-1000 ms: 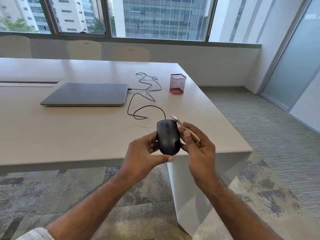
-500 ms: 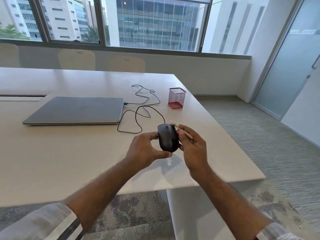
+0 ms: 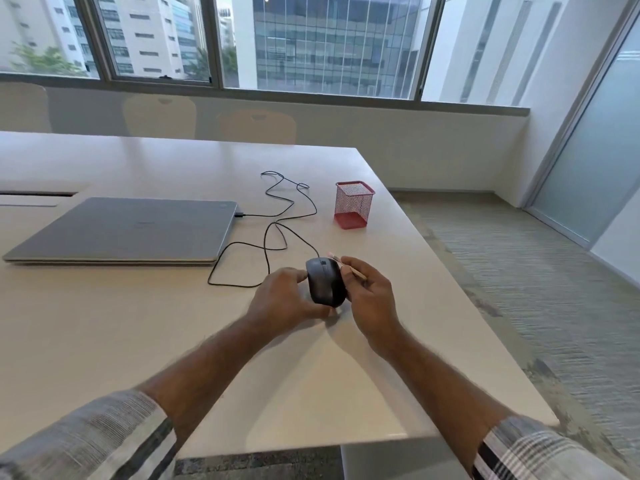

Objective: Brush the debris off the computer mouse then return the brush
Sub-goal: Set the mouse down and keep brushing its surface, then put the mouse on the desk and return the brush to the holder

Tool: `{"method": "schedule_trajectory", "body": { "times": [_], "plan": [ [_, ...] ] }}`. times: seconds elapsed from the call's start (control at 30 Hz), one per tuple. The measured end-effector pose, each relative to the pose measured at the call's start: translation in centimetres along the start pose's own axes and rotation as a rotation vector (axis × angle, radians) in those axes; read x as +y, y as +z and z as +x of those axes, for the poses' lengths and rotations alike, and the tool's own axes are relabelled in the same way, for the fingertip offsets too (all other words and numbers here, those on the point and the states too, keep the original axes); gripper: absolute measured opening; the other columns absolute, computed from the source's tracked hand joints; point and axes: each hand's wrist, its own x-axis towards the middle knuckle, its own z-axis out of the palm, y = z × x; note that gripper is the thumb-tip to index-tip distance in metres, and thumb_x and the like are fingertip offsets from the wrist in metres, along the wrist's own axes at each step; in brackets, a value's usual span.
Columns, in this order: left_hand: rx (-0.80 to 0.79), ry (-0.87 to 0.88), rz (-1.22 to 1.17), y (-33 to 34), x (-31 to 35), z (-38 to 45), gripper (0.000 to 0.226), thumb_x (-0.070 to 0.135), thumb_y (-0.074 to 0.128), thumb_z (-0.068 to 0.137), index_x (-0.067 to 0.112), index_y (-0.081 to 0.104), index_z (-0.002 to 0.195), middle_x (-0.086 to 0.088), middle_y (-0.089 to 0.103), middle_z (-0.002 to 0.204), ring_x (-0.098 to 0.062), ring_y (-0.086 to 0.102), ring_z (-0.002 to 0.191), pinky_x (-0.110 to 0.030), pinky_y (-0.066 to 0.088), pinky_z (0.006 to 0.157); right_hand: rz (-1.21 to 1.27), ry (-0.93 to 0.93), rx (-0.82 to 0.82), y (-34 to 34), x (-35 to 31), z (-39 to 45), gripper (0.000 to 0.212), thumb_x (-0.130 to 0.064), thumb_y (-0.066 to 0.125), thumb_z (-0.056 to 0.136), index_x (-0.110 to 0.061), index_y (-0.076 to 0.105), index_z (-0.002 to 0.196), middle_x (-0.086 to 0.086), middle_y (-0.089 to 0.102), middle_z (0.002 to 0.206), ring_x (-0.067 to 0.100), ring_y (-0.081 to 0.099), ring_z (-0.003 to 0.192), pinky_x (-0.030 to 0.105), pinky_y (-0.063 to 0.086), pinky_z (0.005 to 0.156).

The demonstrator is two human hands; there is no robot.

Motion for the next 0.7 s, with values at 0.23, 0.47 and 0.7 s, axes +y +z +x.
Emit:
{"method": "schedule_trajectory", "body": {
  "times": [0.23, 0.47, 0.7],
  "plan": [
    [-0.065, 0.008, 0.016, -0.2, -0.5, 0.7, 0.062, 0.056, 0.092, 0.054, 0.023, 0.077, 0.103, 0.005, 0.067, 0.113, -0.015, 0.061, 0.104, -0.040, 0.054, 0.091, -0.069, -0.009, -0.041, -0.1, 0.6, 0.4, 0.024, -0.008, 0.056, 0.100, -0.014, 0.074, 0.116, 0.004, 0.076, 0.111, 0.023, 0.069, 0.107, 0.037, 0.057, 0.095],
    [-0.112, 0.011, 0.065, -0.1, -1.0, 1.3, 0.065, 0.061, 0.089, 0.056, 0.024, 0.076, 0.109, 0.007, 0.065, 0.118, -0.012, 0.060, 0.105, -0.037, 0.054, 0.092, -0.184, -0.018, -0.050, -0.3, 0.4, 0.2, 0.027, -0.006, 0.056, 0.099, -0.013, 0.072, 0.120, 0.002, 0.074, 0.116, 0.018, 0.068, 0.110, 0.037, 0.054, 0.099],
    [0.216, 0.126, 0.021, -0.3, -2.4, -0.2, 0.079, 0.073, 0.071, 0.071, 0.015, 0.069, 0.124, 0.004, 0.067, 0.122, -0.009, 0.059, 0.104, -0.024, 0.043, 0.085, -0.286, -0.090, 0.000, -1.2, 0.2, -0.2, 0.025, -0.013, 0.059, 0.099, -0.014, 0.071, 0.121, 0.001, 0.075, 0.115, 0.017, 0.068, 0.108, 0.036, 0.054, 0.098]
  ]
}}
